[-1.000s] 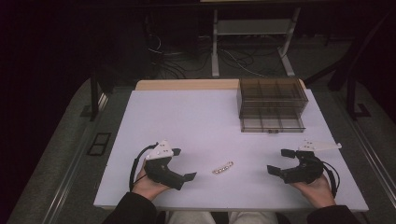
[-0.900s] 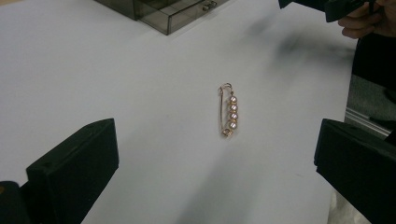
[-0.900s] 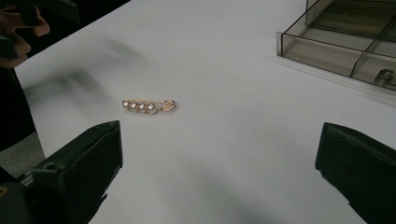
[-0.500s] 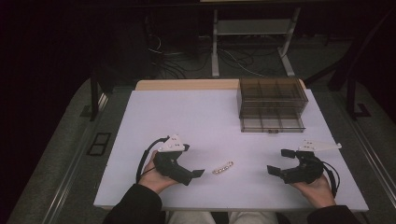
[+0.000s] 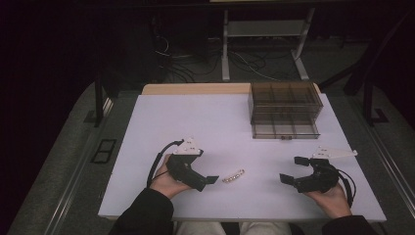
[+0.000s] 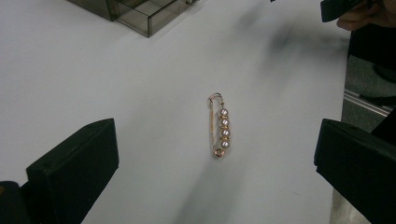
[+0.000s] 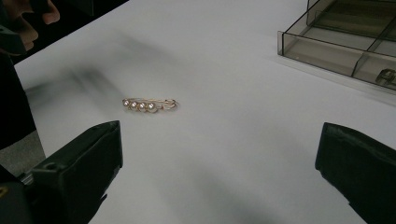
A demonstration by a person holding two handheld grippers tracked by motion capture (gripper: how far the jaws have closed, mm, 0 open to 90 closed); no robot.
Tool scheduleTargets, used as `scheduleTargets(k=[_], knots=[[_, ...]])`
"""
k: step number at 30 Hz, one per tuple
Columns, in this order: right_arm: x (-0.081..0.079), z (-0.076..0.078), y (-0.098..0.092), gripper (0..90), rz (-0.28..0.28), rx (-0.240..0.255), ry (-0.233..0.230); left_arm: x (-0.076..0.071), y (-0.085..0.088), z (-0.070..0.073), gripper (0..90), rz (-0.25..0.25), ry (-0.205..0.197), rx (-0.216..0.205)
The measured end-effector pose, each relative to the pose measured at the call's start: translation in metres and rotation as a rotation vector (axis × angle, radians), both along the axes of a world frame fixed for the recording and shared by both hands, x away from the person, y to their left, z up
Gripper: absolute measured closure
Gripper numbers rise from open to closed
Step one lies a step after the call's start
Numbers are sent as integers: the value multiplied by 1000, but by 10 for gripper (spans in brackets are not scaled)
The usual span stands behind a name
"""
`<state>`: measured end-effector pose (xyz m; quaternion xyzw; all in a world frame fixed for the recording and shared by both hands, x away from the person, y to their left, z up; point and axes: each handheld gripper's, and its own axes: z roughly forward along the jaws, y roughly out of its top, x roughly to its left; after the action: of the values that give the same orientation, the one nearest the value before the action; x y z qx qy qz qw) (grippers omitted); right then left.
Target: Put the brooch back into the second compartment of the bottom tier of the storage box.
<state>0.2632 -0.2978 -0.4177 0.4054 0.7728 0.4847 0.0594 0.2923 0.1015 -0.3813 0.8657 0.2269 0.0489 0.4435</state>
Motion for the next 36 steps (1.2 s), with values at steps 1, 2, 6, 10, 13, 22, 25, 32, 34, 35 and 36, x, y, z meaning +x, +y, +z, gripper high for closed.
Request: scheduleTargets(k=[1,2,6,10,13,22,25,32,34,35,36], knots=[[0,0,0,5,0,0,0,1,-1,0,0,-5,2,2],[0,0,0,5,0,-1,0,2,-3,1,0,-7,3,5],[0,0,0,4,1,-2,0,5,-9,2,0,-21,5,17],[0,0,0,5,3,-3,-1,9,-15,1,0,-31,10,28],[0,0,0,5,4,-5,-6,10,-19,0,0,-39,15,36],[0,0,0,5,4,-7,-1,16,-30,-5,0,-54,26,56],[0,0,0,4,6,-9,-2,18,-34,-6,0,-63,30,63],[0,0,0,4,6,-10,-2,22,-44,-10,0,-70,39,65],[0,0,0,5,7,-12,-3,23,-46,-10,0,-77,37,74],[0,0,0,5,7,-13,-3,24,-47,-11,0,-79,41,74],[0,0,1,4,7,-13,-3,24,-48,-12,0,-77,44,75]])
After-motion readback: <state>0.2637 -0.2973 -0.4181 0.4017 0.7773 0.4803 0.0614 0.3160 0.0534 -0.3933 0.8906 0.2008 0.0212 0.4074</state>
